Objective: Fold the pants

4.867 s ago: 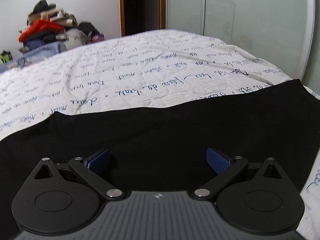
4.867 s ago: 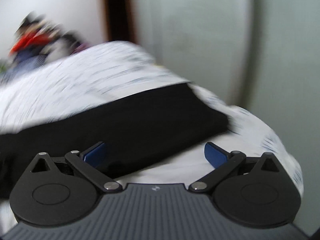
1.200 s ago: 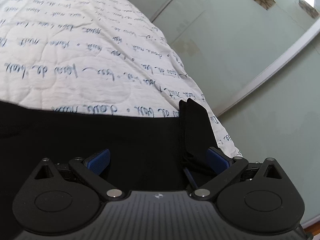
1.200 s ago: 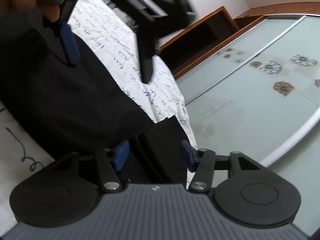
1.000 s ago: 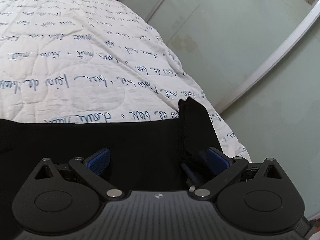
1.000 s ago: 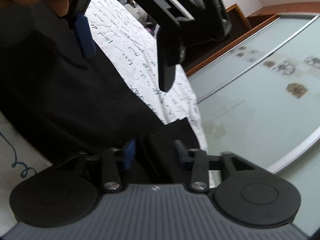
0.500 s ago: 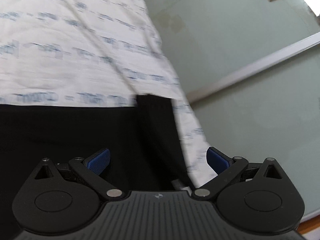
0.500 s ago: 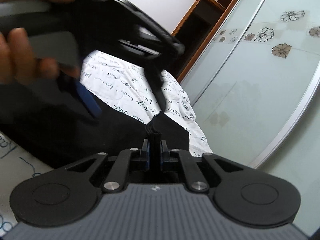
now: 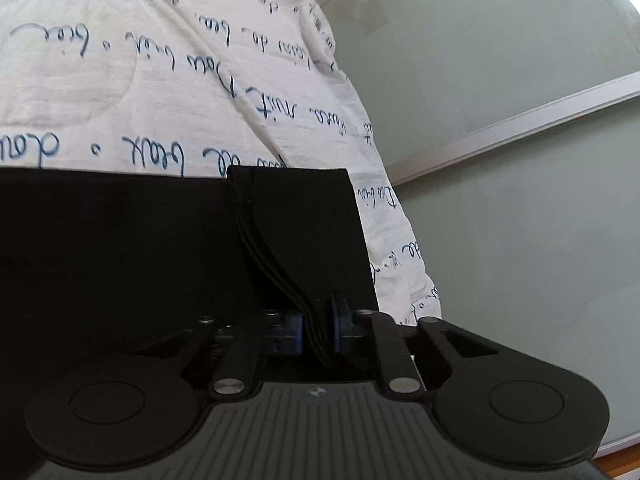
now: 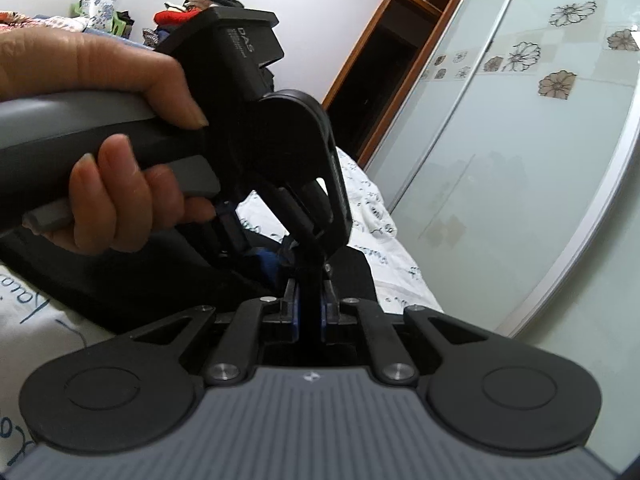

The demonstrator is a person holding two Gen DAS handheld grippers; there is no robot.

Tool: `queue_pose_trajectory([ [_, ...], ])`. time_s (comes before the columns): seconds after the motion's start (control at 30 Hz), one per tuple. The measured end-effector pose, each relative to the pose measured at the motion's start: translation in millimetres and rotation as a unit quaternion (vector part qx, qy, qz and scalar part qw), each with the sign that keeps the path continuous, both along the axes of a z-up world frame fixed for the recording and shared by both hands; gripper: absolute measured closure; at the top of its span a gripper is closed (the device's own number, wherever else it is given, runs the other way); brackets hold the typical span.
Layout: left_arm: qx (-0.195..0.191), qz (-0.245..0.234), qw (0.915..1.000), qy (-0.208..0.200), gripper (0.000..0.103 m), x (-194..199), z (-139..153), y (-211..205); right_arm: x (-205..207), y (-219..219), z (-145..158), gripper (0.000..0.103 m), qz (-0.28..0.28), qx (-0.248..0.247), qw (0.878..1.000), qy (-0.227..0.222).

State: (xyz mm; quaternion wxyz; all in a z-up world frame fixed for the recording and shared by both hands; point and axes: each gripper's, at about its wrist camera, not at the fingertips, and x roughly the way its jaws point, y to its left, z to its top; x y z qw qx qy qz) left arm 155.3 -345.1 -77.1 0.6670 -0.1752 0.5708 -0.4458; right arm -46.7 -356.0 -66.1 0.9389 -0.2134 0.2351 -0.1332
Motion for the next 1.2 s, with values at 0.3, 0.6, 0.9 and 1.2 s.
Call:
queue_pose_trajectory([
  [0.3,-0.013,0.008,0.9914,-0.13,0.097,-18,33,27,-4,23,1,0.095,0.022,-0.007,1.0,-0.014],
  [0.6,0.014,0.047,0.9761,-0.212,0.097,-32,48,99,-17,66,9,0.095,0.09,-0.001,0.995,-0.033],
  [0.9,0.083,0.078,0.9688,-0.22,0.097,-25,43,172,-14,125,-5,0.095,0.186,0.026,0.982,-0.01],
  [1.2,0.113,0.12,0.9611,-0.222,0.097,-23,30,225,-12,151,-19,0.095,0.242,0.053,0.969,0.013],
])
